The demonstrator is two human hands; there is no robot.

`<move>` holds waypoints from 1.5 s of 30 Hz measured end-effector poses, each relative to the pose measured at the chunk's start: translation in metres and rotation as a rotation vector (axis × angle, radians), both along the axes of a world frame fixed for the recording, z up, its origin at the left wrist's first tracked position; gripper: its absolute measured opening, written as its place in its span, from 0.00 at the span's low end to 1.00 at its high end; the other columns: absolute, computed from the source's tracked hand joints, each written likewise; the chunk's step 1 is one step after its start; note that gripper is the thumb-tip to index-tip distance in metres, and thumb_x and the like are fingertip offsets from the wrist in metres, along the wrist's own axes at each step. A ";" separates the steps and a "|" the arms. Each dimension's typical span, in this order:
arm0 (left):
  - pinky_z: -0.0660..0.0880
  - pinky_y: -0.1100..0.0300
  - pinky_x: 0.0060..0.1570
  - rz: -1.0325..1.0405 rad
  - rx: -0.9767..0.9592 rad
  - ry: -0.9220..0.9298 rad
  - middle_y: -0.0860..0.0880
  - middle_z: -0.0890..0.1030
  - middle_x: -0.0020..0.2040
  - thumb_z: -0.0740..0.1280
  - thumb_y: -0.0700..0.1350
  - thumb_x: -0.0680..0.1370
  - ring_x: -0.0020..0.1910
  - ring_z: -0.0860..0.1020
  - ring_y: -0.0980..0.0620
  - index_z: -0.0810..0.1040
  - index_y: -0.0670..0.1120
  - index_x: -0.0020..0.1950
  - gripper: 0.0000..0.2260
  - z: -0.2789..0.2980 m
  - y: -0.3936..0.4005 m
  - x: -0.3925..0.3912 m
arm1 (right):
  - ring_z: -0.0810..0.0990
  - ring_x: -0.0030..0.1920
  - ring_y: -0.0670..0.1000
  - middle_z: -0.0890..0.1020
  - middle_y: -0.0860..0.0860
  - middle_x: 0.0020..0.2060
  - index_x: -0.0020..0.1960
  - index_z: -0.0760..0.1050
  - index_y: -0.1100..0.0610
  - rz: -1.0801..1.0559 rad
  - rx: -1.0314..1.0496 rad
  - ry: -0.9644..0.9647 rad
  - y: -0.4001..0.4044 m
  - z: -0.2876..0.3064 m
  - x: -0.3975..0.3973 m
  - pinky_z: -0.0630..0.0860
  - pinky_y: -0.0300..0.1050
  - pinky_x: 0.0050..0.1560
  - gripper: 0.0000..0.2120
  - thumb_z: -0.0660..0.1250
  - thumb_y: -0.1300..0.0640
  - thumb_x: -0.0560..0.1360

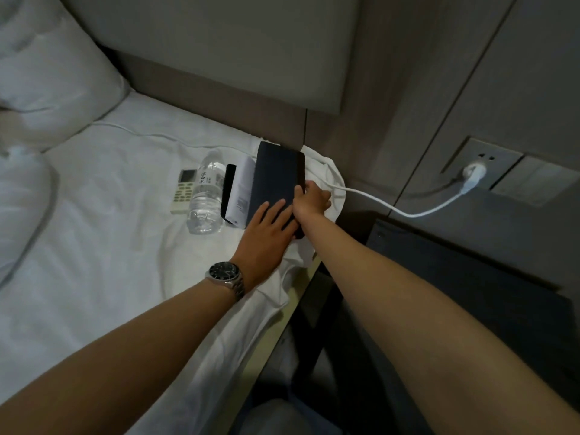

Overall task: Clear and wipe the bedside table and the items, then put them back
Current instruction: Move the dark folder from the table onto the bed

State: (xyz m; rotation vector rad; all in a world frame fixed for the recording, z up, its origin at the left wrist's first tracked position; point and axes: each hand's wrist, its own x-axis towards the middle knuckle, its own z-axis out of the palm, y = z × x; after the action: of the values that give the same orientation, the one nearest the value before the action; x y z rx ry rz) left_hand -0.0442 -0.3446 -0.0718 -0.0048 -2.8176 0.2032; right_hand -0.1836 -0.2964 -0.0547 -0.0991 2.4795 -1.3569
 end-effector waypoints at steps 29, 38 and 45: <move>0.73 0.49 0.41 -0.222 0.222 -0.118 0.41 0.79 0.48 0.58 0.46 0.75 0.46 0.78 0.38 0.76 0.42 0.56 0.15 0.063 0.172 0.049 | 0.82 0.45 0.57 0.84 0.56 0.43 0.40 0.79 0.54 0.016 0.074 0.191 0.260 0.003 0.112 0.78 0.50 0.48 0.08 0.62 0.60 0.75; 0.77 0.45 0.47 -0.322 0.263 -0.363 0.39 0.79 0.57 0.66 0.43 0.74 0.53 0.78 0.36 0.71 0.43 0.65 0.19 0.026 0.287 0.050 | 0.77 0.49 0.55 0.78 0.56 0.48 0.49 0.78 0.61 0.050 0.370 0.239 0.419 -0.019 0.225 0.65 0.41 0.46 0.11 0.58 0.59 0.82; 0.76 0.51 0.51 -0.442 0.285 -0.549 0.42 0.79 0.62 0.62 0.43 0.79 0.56 0.79 0.40 0.74 0.47 0.67 0.16 -0.007 0.374 0.074 | 0.71 0.62 0.60 0.73 0.57 0.60 0.59 0.71 0.57 -0.109 0.593 0.240 0.488 -0.051 0.271 0.69 0.53 0.54 0.14 0.63 0.64 0.75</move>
State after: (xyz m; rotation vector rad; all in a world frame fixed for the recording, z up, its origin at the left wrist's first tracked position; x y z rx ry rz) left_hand 0.0295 0.0298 -0.0791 -0.7109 -3.2502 -0.3543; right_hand 0.0872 0.1919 -0.1055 0.0100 3.0172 -0.6199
